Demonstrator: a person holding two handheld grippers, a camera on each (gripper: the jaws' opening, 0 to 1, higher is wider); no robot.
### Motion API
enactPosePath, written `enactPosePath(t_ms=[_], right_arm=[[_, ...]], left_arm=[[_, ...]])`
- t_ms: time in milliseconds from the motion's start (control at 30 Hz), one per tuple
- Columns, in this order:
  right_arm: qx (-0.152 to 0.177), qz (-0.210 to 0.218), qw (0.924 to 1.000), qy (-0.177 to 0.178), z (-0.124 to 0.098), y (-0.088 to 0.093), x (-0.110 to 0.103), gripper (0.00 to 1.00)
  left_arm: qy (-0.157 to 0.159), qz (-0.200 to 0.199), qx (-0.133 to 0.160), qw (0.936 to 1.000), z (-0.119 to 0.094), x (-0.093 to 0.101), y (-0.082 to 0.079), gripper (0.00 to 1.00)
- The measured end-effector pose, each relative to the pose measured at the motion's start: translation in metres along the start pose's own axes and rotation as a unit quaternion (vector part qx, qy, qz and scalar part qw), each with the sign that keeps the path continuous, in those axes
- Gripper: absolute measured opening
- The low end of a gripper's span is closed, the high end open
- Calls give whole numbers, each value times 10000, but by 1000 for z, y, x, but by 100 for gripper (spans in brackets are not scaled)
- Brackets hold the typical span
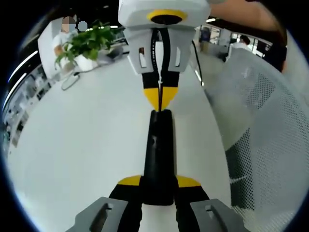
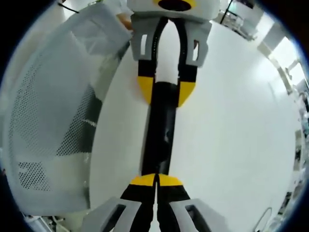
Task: Press the specified remote control buttons in sequence, fully releasing each button before pressing the next.
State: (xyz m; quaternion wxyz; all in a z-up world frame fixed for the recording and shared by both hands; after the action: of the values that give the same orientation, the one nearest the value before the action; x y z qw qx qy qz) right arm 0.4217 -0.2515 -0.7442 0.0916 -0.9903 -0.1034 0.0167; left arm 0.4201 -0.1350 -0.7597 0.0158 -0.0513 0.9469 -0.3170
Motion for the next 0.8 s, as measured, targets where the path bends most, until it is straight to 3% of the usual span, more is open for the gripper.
enactPosePath(t_ms=[800], right_arm=[[8, 105, 9999, -29, 1, -2, -5, 0]], left_arm=[[-48, -40, 297, 9995, -1, 0, 2, 24]])
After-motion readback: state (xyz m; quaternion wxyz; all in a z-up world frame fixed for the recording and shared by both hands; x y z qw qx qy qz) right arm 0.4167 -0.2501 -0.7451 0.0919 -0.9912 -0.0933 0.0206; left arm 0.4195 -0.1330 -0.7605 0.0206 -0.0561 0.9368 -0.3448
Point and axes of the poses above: the point that each gripper's makers call its tool centre point, and the gripper's own axes: z roughly forward along the fingers, x roughly to its right, y roughly out of its underside, the point moved 3 cm from there along -z, roughly backward along the fingers, and after that the axes turned 1 degree about -z, right-handed, at the moved point
